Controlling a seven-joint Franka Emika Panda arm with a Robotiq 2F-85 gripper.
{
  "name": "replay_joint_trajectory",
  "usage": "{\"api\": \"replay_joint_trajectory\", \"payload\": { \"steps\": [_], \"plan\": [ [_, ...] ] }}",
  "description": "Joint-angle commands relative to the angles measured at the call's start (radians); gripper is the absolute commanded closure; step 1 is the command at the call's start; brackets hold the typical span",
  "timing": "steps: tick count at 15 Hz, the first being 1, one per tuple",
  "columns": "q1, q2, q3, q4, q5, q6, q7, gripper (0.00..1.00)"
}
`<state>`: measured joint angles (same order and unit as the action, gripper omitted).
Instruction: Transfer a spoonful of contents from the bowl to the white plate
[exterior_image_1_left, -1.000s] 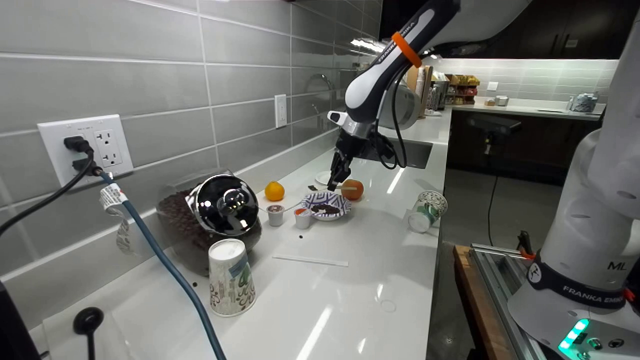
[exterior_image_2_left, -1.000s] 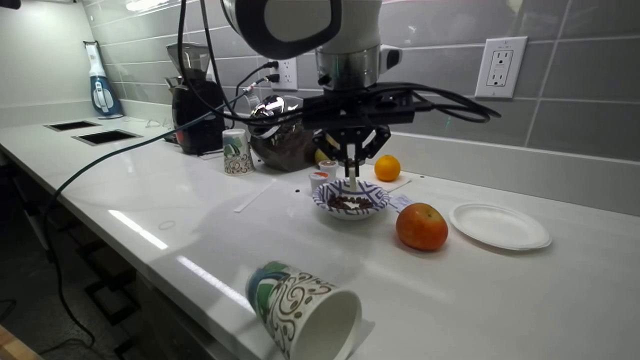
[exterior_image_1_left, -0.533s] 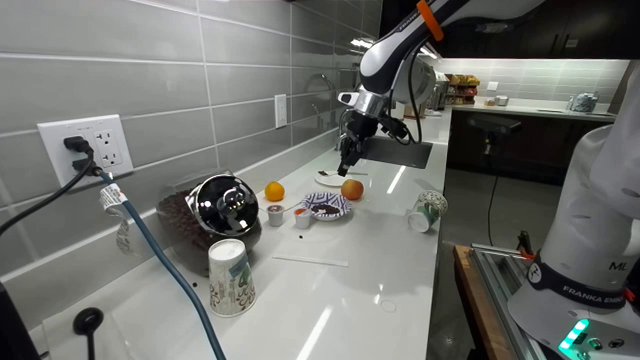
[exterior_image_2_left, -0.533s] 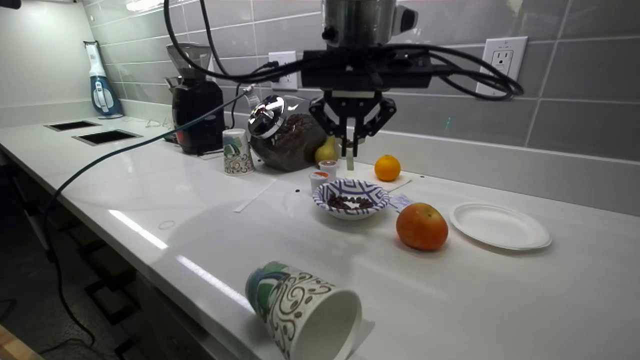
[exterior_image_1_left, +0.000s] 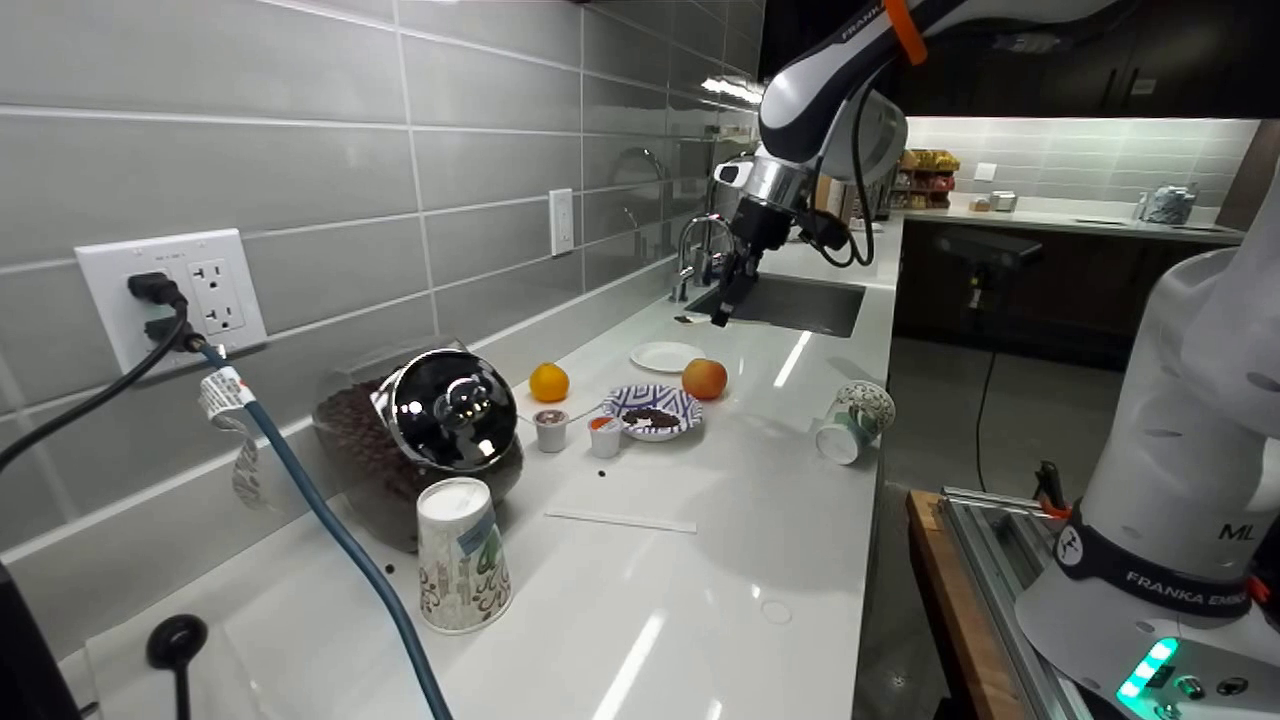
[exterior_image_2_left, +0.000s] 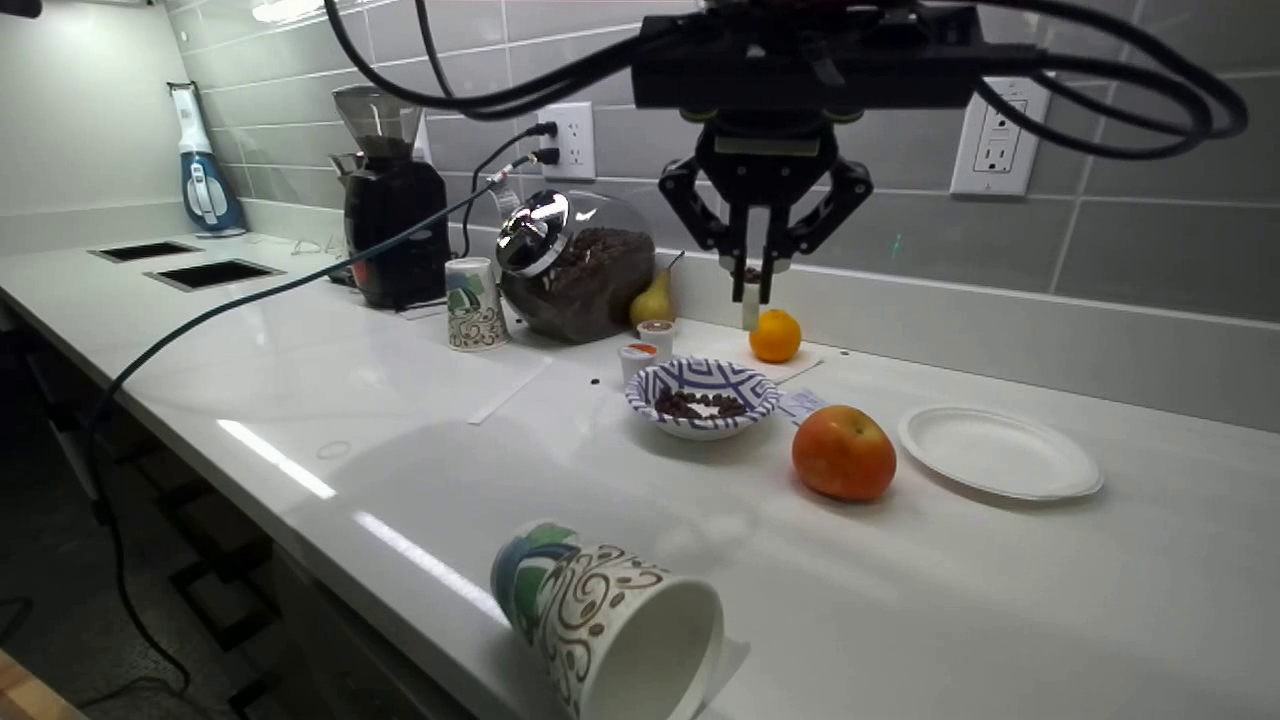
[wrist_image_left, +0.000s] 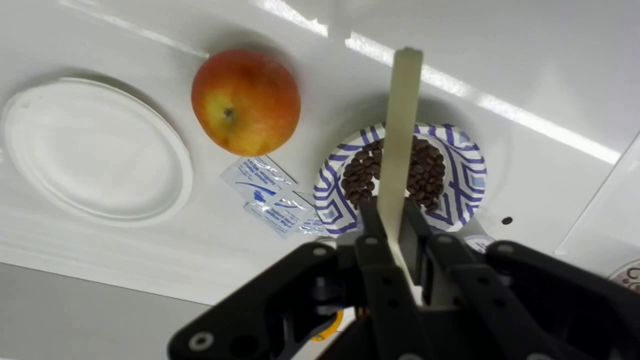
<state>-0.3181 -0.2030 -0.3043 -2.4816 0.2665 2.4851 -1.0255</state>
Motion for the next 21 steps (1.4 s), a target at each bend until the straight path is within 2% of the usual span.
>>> {"api": "replay_joint_trajectory", "payload": {
  "steps": [1,2,6,7,11,16,21],
  "plan": [
    [-0.009,0.001,-0.052,0.009,-0.041,0.015,0.103,0.94],
    [0.022,-0.003,-0.057,0.000,-0.018,0.004,0.048,0.86],
    [0.013,-0.003,-0.078,0.001,-0.024,0.012,0.075,0.86],
    [0.013,-0.002,-0.078,0.001,-0.024,0.013,0.080,0.95],
    [0.005,0.085,-0.085,0.044,-0.036,0.098,0.143,0.94],
    [-0.008,0.201,-0.096,0.095,-0.029,0.199,0.148,0.94],
    [-0.029,0.315,-0.106,0.175,-0.028,0.251,0.144,0.95]
  ]
}}
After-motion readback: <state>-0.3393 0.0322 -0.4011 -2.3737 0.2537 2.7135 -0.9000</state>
